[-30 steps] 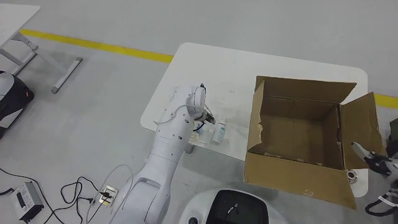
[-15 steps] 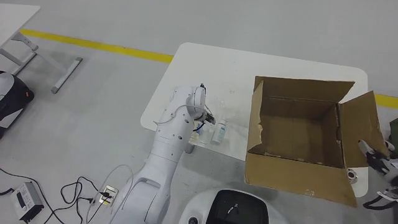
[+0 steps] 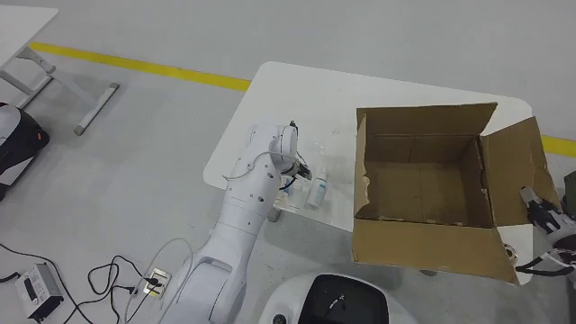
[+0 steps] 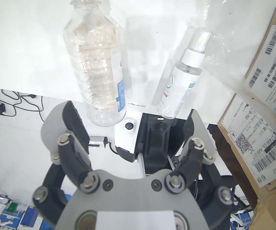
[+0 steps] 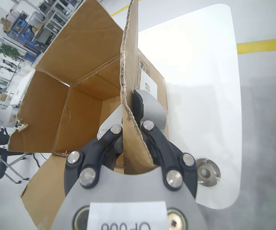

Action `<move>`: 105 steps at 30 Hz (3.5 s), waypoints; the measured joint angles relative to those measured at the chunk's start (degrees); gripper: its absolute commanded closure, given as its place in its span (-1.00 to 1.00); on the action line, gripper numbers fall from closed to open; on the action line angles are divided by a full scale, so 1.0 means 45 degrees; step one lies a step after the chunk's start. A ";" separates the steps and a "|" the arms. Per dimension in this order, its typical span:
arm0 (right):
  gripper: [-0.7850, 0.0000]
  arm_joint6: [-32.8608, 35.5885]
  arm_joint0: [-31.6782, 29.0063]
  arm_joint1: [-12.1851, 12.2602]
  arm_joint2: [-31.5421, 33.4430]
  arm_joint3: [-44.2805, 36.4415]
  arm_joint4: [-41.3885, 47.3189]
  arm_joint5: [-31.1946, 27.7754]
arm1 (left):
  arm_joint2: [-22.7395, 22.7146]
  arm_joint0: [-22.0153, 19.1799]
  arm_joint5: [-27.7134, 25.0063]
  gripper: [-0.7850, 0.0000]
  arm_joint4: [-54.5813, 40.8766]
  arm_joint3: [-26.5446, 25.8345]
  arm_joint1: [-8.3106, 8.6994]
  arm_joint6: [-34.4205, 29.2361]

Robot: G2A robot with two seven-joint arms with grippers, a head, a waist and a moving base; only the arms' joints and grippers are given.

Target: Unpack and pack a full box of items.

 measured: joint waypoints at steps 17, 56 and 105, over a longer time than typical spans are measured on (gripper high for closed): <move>1.00 -0.2232 -0.0165 -0.0397 -0.0996 -0.0033 0.1901 0.2535 | 0.0000 0.0000 0.0000 -1.00 0.0000 0.0000 0.0000 0.0000; -0.65 -0.1918 -0.0561 -0.0180 0.1185 -0.1296 0.0808 0.0173 | -0.0398 -0.0974 0.0244 -0.78 0.0084 0.4136 0.0489 0.2423; 1.00 -0.2312 -0.0861 -0.0247 0.1190 -0.1328 0.0590 -0.0132 | -0.0419 0.0255 0.0938 1.00 -0.5509 -0.9164 0.0624 0.0269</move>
